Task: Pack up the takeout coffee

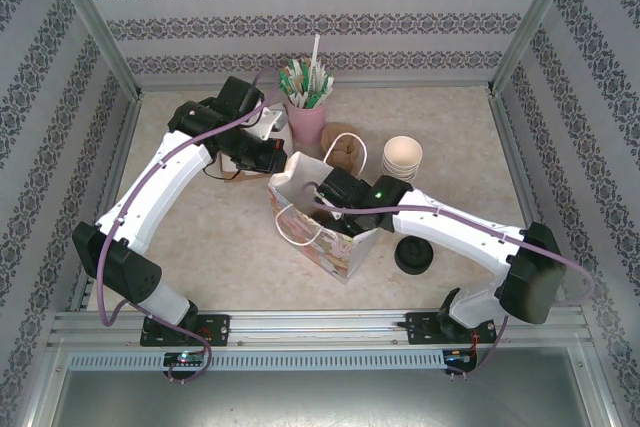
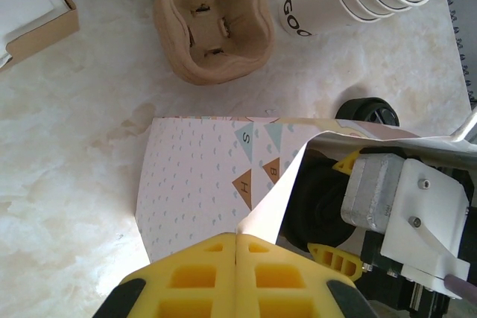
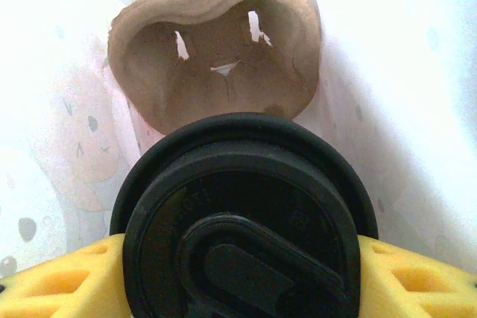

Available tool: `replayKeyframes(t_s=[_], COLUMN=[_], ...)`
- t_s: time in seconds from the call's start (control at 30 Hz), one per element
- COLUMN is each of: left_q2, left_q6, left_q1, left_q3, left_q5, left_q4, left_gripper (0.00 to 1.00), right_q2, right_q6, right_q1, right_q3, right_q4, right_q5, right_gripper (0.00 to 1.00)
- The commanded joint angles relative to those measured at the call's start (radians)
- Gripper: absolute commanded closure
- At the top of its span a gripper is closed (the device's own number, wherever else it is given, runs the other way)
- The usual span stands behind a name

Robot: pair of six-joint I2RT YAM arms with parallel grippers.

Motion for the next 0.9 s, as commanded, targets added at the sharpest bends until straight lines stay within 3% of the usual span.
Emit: replayKeyframes(t_s=[0.0,0.23,0.87], left_q2=[-0.006,-0.001,-0.003], left_q6=[-0.010,-0.009,-0.018], left_q1=[-0.006,-0.007,-0.007], left_q3=[-0.006,-0.003,-0.010], left_q5=[-0.019,-0.018,-0.017], left_q4=[0.025,0.025,0.031], left_gripper=[1.00,1.00,1.00], right_q2=[0.105,0.114,-0.083], right_q6=[0.023,0.047,0.071], right_q1=[0.023,0.040,0.040], right_q3=[-0.079,-0.102,-0.072], right_q4=[-0.124,-0.123,0.026], right_q5=[0.018,0.025,0.094], right_gripper=[0.49,0.51,0.52])
